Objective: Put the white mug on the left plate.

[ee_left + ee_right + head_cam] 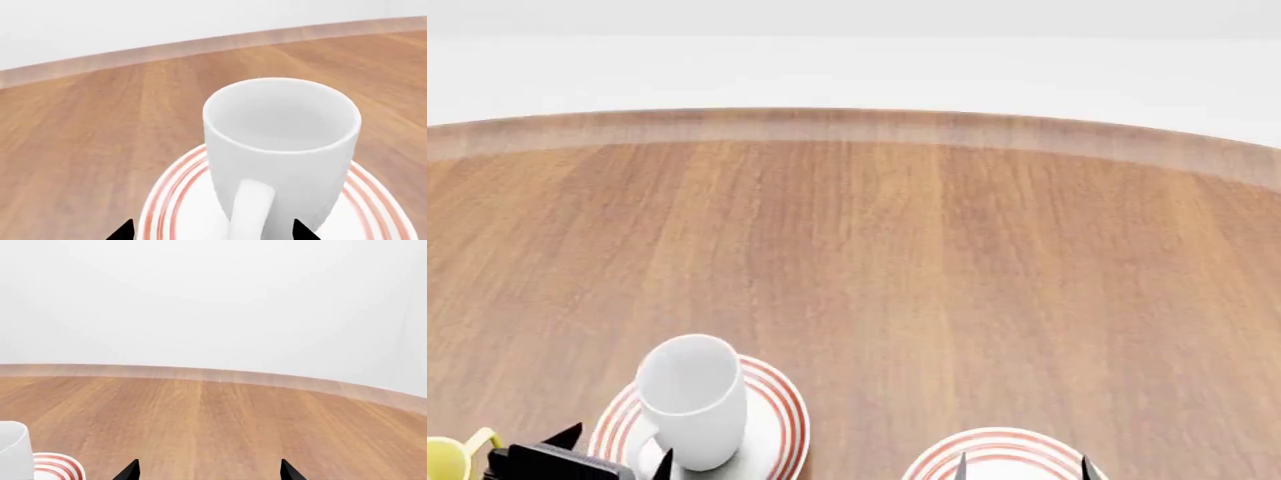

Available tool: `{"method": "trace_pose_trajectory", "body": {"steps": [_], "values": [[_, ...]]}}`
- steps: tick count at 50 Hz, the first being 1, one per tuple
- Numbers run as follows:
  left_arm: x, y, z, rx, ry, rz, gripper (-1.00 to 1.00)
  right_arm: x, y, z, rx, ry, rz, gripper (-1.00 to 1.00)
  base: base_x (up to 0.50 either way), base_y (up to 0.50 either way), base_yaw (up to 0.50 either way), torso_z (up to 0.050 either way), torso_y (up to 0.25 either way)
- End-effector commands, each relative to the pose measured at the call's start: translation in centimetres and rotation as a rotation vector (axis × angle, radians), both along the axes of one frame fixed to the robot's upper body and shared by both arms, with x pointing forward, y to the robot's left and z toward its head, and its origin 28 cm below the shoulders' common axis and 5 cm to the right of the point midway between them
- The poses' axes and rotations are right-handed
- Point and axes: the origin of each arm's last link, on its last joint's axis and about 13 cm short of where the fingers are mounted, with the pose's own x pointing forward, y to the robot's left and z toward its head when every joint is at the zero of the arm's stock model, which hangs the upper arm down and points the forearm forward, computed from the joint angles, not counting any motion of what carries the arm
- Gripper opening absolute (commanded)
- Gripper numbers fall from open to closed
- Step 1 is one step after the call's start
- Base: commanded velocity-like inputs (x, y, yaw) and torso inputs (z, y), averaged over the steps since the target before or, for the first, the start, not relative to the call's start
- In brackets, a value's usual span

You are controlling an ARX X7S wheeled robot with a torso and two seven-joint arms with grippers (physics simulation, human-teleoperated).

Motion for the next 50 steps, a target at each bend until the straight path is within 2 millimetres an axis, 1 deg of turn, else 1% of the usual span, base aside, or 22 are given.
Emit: {"method": "trace_pose_trajectory", "body": {"steps": [1,7,10,13,15,20,21,23,25,26,28,32,34,36,37,40,44,50], "values": [[0.1,0.0,0.1,-0.008,-0.01,0.019,1.0,0.0,0.0,0.0,0.0,0.0,0.001,1.0,0.0,0.0,0.0,0.0,0.0],[0.1,0.0,0.2,-0.008,-0.02,0.017,1.0,0.0,0.0,0.0,0.0,-0.001,0.001,1.0,0.0,0.0,0.0,0.0,0.0],[-0.6,-0.1,0.9,-0.012,-0.049,0.01,1.0,0.0,0.1,0.1,0.003,-0.005,-0.001,1.0,0.0,0.0,0.0,0.0,0.0],[-1.2,-0.3,2.0,-0.013,-0.091,-0.005,1.0,0.0,0.1,0.3,0.007,-0.023,-0.001,1.0,0.0,0.0,0.0,0.0,0.0],[-1.9,-0.5,3.2,-0.023,-0.128,-0.027,1.0,-0.1,0.2,0.5,0.011,-0.037,0.0,1.0,0.0,0.0,0.0,0.0,0.0],[-3.4,-0.9,5.2,-0.016,-0.2,-0.06,1.0,-0.4,0.4,1.5,0.033,-0.1,-0.011,1.0,0.0,0.0,0.0,0.0,0.0],[-3.8,-1.0,6.0,-0.032,-0.221,-0.069,1.0,-0.4,0.4,1.8,0.047,-0.123,-0.015,1.0,0.0,0.0,0.0,0.0,0.0],[-4.2,-1.1,6.7,-0.028,-0.251,-0.07,1.0,-0.5,0.4,1.9,0.054,-0.139,-0.019,1.0,0.0,0.0,0.0,0.0,0.0],[-5.1,-1.3,8.1,-0.054,-0.308,-0.066,1.0,-0.6,0.4,2.4,0.067,-0.171,-0.028,1.0,0.0,0.0,0.0,0.0,0.0],[-5.3,-1.4,8.4,-0.065,-0.319,-0.069,1.0,-0.7,0.4,2.5,0.07,-0.182,-0.034,1.0,0.0,0.0,0.0,0.0,0.0],[-5.9,-1.5,9.2,-0.096,-0.353,-0.056,1.0,-1.1,0.4,3.1,0.101,-0.215,-0.038,1.0,0.0,0.0,0.0,0.0,0.0],[-6.8,-1.6,10.4,-0.097,-0.424,0.004,1.0,-1.6,0.4,4.0,0.121,-0.277,-0.04,1.0,0.0,0.0,0.0,0.0,0.0],[-7.3,-1.5,11.4,-0.149,-0.467,0.044,1.0,-1.9,0.3,4.5,0.129,-0.303,-0.043,1.0,0.0,0.0,0.0,0.0,0.0],[-7.7,-1.4,12.0,-0.171,-0.495,0.063,1.0,-2.3,0.4,4.9,0.137,-0.322,-0.037,1.0,0.0,0.0,0.0,0.0,0.0],[-8.3,-1.3,12.5,-0.187,-0.518,0.065,1.0,-2.6,0.5,5.2,0.135,-0.336,-0.033,1.0,0.0,0.0,0.0,0.0,0.0],[-9.5,-1.2,13.3,-0.203,-0.552,0.059,1.0,-3.3,0.8,5.8,0.135,-0.355,-0.026,1.0,0.0,0.0,0.0,0.0,0.0],[-10.5,-1.3,14.1,-0.204,-0.596,0.055,1.0,-4.0,1.0,6.5,0.134,-0.377,-0.022,1.0,0.0,0.0,0.0,0.0,0.0],[-11.4,-1.6,14.8,-0.202,-0.628,0.038,1.0,-4.5,1.0,7.0,0.125,-0.393,-0.018,1.0,0.0,0.0,0.0,0.0,0.0]]}}
